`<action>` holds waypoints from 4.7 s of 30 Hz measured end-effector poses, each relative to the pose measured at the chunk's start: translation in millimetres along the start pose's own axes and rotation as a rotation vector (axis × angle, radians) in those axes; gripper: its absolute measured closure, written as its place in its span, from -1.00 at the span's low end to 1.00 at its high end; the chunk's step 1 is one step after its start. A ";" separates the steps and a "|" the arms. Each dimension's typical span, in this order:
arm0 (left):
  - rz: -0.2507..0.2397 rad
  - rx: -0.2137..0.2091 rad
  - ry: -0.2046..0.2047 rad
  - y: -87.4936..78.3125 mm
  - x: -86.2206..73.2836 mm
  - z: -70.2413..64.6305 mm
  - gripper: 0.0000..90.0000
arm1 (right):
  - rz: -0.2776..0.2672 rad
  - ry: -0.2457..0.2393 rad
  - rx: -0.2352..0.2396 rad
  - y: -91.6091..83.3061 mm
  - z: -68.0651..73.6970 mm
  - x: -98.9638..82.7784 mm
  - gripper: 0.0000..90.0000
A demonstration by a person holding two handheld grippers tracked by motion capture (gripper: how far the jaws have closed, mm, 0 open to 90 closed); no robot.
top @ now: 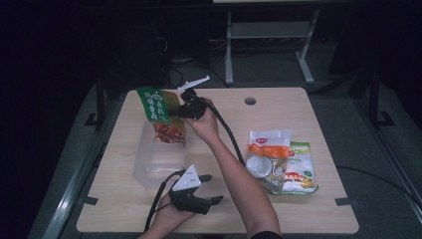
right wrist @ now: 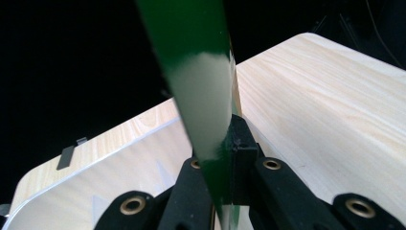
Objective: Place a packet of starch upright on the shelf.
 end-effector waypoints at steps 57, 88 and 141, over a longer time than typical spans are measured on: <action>0.006 0.000 -0.016 5.0 -0.4 2.5 -0.44 | 0.034 0.081 -0.151 -149.2 -33.5 -44.2 0.19; 0.007 -0.001 -0.007 5.7 -0.2 1.7 -0.44 | 0.047 0.170 -0.232 -222.4 -50.9 -101.1 0.07; 0.018 -0.011 -0.018 7.9 -1.8 1.0 -0.44 | 0.022 0.321 -0.376 -295.9 -58.8 -206.6 0.02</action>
Point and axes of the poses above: each handheld gripper's, and its own axes: y roughly forward along the jaws, x roughly out of its top, z roughly to its left, the point moved 7 cm from there along y, roughly forward along the jaws, and after that the axes turned 6 degrees about y, right-handed, at the moved point
